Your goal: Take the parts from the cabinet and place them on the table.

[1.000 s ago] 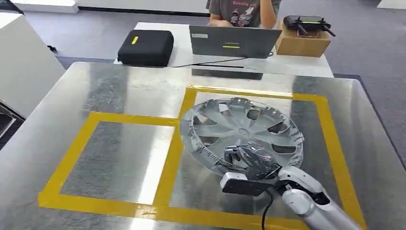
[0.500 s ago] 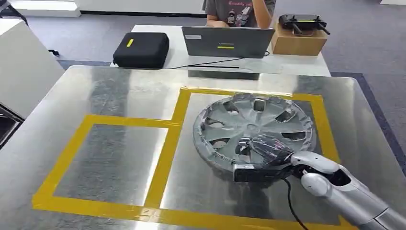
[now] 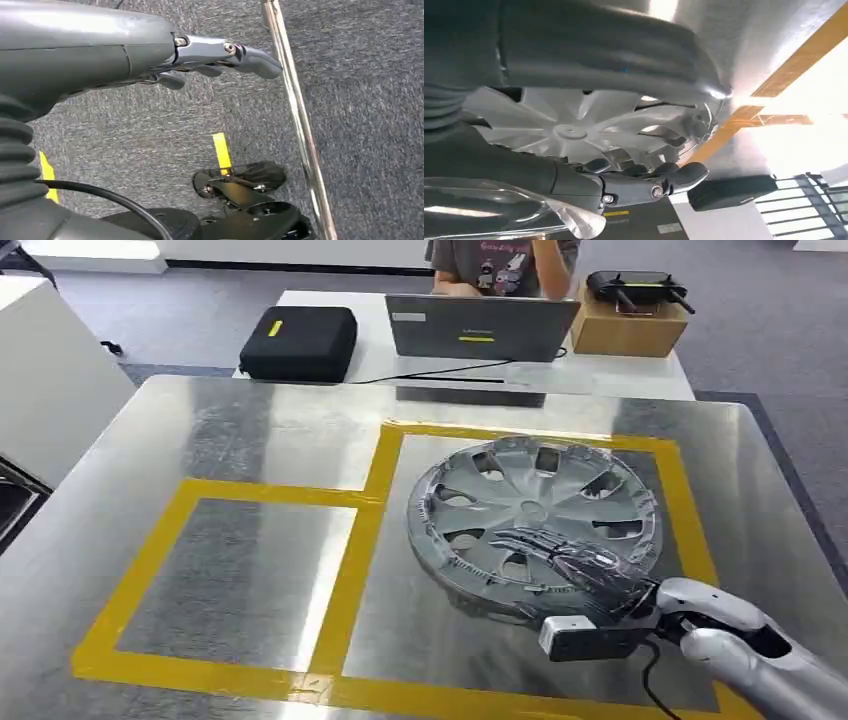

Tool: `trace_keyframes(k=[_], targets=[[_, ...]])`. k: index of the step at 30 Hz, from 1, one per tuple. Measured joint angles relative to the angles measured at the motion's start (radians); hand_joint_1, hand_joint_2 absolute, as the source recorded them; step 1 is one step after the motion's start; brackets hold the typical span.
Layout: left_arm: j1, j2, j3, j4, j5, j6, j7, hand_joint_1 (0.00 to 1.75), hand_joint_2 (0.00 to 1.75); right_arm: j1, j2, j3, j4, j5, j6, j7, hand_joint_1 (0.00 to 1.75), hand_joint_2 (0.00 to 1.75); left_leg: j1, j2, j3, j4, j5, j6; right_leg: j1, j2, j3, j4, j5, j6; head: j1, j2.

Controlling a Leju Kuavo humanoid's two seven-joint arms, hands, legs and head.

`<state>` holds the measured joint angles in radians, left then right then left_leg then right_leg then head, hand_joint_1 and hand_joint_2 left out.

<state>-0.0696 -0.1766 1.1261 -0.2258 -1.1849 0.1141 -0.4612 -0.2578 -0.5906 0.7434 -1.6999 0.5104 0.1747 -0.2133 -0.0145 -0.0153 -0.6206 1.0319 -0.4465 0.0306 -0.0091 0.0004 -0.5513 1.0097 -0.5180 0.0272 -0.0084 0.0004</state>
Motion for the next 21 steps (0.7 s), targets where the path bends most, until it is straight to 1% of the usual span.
trace_keyframes(k=[2, 4, 6, 7, 8, 9, 10, 11, 15, 16, 17, 18, 19, 20, 21], targets=[[-0.001, 0.001, 0.004, 0.000, 0.005, 0.001, -0.005, 0.00, 0.00, 0.044, -0.016, -0.026, -0.042, 0.002, -0.011, -0.030, 0.00, 0.00, -0.002, 0.000, 0.000, 0.003, -0.003, 0.004, -0.002, 0.001, 0.001, 0.000, -0.001, 0.004, 0.000, 0.000], [-0.001, 0.001, 0.008, 0.000, 0.009, 0.001, -0.008, 0.00, 0.00, 0.112, -0.017, -0.067, -0.088, 0.010, -0.031, -0.087, 0.00, 0.00, -0.005, 0.000, 0.000, 0.006, -0.007, 0.011, -0.003, -0.002, 0.004, -0.001, -0.004, 0.009, 0.000, 0.000], [0.001, 0.001, 0.011, 0.000, 0.010, 0.002, -0.012, 0.00, 0.00, 0.180, -0.014, -0.111, -0.131, 0.026, -0.050, -0.134, 0.00, 0.00, -0.005, -0.002, 0.002, 0.006, -0.003, 0.014, -0.004, -0.004, 0.010, -0.006, 0.000, 0.015, 0.000, 0.000], [0.001, 0.000, 0.014, 0.000, 0.011, 0.003, -0.013, 0.00, 0.00, 0.216, -0.008, -0.137, -0.159, 0.038, -0.068, -0.153, 0.00, 0.00, 0.003, -0.001, 0.008, -0.012, 0.006, 0.020, 0.001, -0.002, 0.012, -0.006, -0.002, 0.018, 0.000, 0.000], [0.000, -0.001, 0.016, 0.000, 0.011, 0.005, -0.015, 0.00, 0.00, 0.241, 0.000, -0.155, -0.173, 0.044, -0.079, -0.162, 0.00, 0.00, 0.006, 0.000, 0.013, -0.020, 0.010, 0.021, -0.001, 0.000, 0.002, 0.008, -0.024, 0.019, 0.001, 0.000], [-0.002, -0.001, 0.018, 0.000, 0.011, 0.006, -0.016, 0.00, 0.00, 0.262, 0.007, -0.173, -0.186, 0.050, -0.089, -0.169, 0.00, 0.00, 0.008, 0.002, 0.013, -0.022, 0.013, 0.025, -0.001, 0.000, -0.018, 0.057, -0.064, 0.021, 0.004, 0.000], [-0.003, -0.002, 0.020, 0.000, 0.012, 0.006, -0.018, 0.00, 0.00, 0.280, 0.016, -0.190, -0.195, 0.052, -0.094, -0.177, 0.00, 0.00, 0.008, 0.003, 0.011, -0.022, 0.013, 0.025, -0.003, 0.000, -0.052, 0.141, -0.110, 0.025, 0.004, 0.000], [-0.002, -0.002, 0.022, 0.000, 0.012, 0.006, -0.018, 0.00, 0.00, 0.296, 0.025, -0.201, -0.201, 0.052, -0.097, -0.186, 0.00, 0.00, 0.008, 0.005, 0.010, -0.022, 0.013, 0.025, -0.004, 0.000, -0.083, 0.215, -0.144, 0.028, 0.004, 0.000], [-0.002, -0.002, 0.022, 0.000, 0.012, 0.006, -0.018, 0.00, 0.00, 0.296, 0.025, -0.201, -0.201, 0.052, -0.097, -0.186, 0.00, 0.00, 0.008, 0.005, 0.010, -0.022, 0.013, 0.025, -0.004, 0.000, -0.083, 0.215, -0.144, 0.028, 0.004, 0.000], [-0.002, -0.002, 0.022, 0.000, 0.012, 0.006, -0.018, 0.00, 0.00, 0.298, 0.026, -0.202, -0.202, 0.052, -0.098, -0.188, 0.00, 0.00, 0.008, 0.005, 0.009, -0.022, 0.013, 0.025, -0.004, -0.001, -0.087, 0.224, -0.148, 0.028, 0.004, 0.000], [-0.002, -0.002, 0.023, 0.000, 0.012, 0.006, -0.018, 0.00, 0.00, 0.308, 0.032, -0.207, -0.205, 0.050, -0.101, -0.193, 0.00, 0.00, 0.008, 0.006, 0.008, -0.022, 0.014, 0.025, -0.005, 0.000, -0.102, 0.261, -0.161, 0.030, 0.004, 0.000], [-0.002, -0.002, 0.023, 0.000, 0.012, 0.006, -0.018, 0.00, 0.00, 0.319, 0.040, -0.213, -0.209, 0.047, -0.104, -0.199, 0.00, 0.00, 0.008, 0.006, 0.007, -0.022, 0.015, 0.024, -0.005, -0.001, -0.113, 0.290, -0.168, 0.031, 0.004, 0.000], [-0.002, -0.004, 0.027, 0.000, 0.012, 0.011, -0.018, 0.00, 0.00, 0.369, 0.114, -0.262, -0.233, 0.008, -0.135, -0.238, 0.00, 0.00, 0.015, 0.006, -0.002, -0.014, 0.024, 0.009, -0.017, -0.003, 0.042, 0.029, -0.032, 0.041, 0.005, 0.000], [-0.002, -0.004, 0.029, 0.000, 0.012, 0.013, -0.019, 0.00, 0.00, 0.383, 0.143, -0.275, -0.238, -0.013, -0.143, -0.251, 0.00, 0.00, 0.012, 0.002, -0.007, -0.011, 0.029, -0.002, -0.008, 0.005, 0.077, -0.012, -0.039, 0.032, 0.005, 0.000], [-0.002, -0.005, 0.031, 0.000, 0.012, 0.014, -0.021, 0.00, 0.00, 0.399, 0.159, -0.285, -0.243, -0.024, -0.147, -0.258, 0.00, 0.00, 0.011, 0.001, -0.006, -0.011, 0.034, -0.009, -0.009, 0.011, 0.063, -0.008, -0.029, 0.020, 0.002, 0.000]])
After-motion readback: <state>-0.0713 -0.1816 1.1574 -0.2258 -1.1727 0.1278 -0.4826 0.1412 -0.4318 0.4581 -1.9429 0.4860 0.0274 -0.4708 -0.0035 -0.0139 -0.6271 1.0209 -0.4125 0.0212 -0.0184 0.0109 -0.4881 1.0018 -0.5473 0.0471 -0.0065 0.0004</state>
